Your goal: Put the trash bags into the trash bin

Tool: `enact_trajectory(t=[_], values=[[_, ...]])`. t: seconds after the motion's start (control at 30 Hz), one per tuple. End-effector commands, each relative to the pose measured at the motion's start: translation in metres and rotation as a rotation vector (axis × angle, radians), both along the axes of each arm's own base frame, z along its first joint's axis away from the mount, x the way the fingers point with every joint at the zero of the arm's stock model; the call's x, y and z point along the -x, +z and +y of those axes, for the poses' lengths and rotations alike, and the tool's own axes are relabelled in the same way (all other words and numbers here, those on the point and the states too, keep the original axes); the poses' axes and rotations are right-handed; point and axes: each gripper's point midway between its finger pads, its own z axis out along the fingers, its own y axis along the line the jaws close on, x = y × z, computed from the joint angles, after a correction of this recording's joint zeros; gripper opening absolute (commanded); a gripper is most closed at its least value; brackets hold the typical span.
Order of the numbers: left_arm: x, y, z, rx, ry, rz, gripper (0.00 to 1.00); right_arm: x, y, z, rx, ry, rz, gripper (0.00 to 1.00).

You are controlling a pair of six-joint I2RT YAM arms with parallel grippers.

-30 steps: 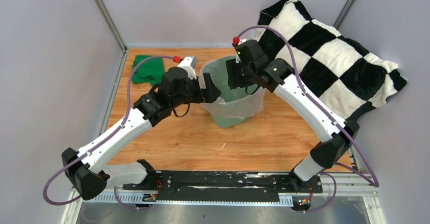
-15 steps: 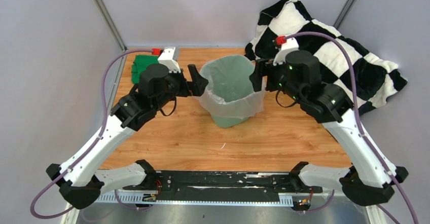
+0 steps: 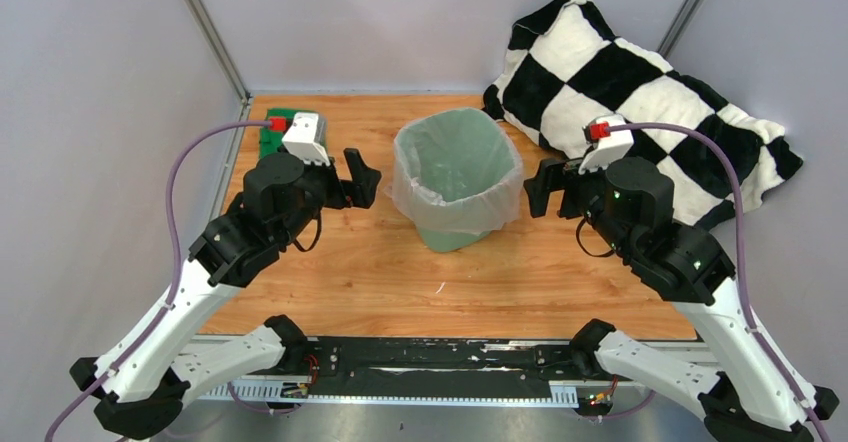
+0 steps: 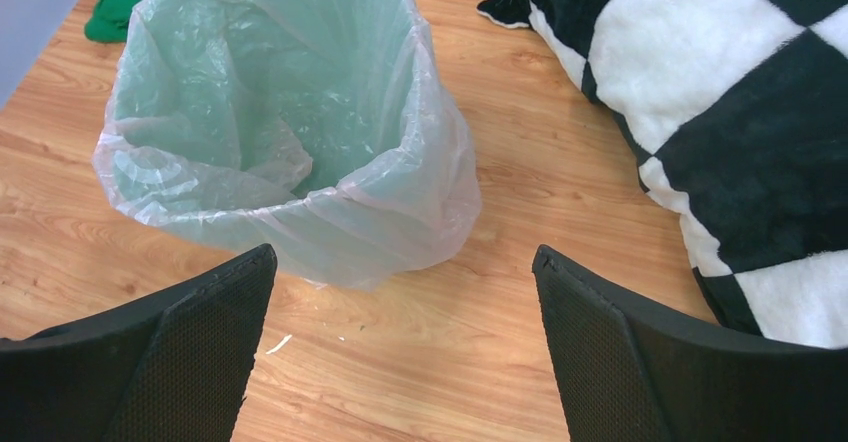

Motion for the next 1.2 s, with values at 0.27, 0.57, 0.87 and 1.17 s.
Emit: enact_trajectory(t=[0.27, 0.57, 0.87, 1.17], values=[[0.006, -0.022, 0.016, -0.070, 0.030, 0.008, 1.00, 0.002, 0.008, -0.016, -0.039, -0.066, -0.082, 1.00], [0.007, -0.019, 0.019, -0.076, 0.037, -0.004, 1.00, 0.003, 0.010, -0.020, -0.055, -0.084, -0.090, 1.00], [0.007, -0.019, 0.022, -0.084, 0.044, -0.013, 1.00, 0.002, 0.011, -0.018, -0.062, -0.078, -0.095, 1.00], [0.008, -0.020, 0.021, -0.082, 0.037, -0.010, 1.00, 0.005, 0.013, -0.020, -0.073, -0.076, -0.108, 1.00]])
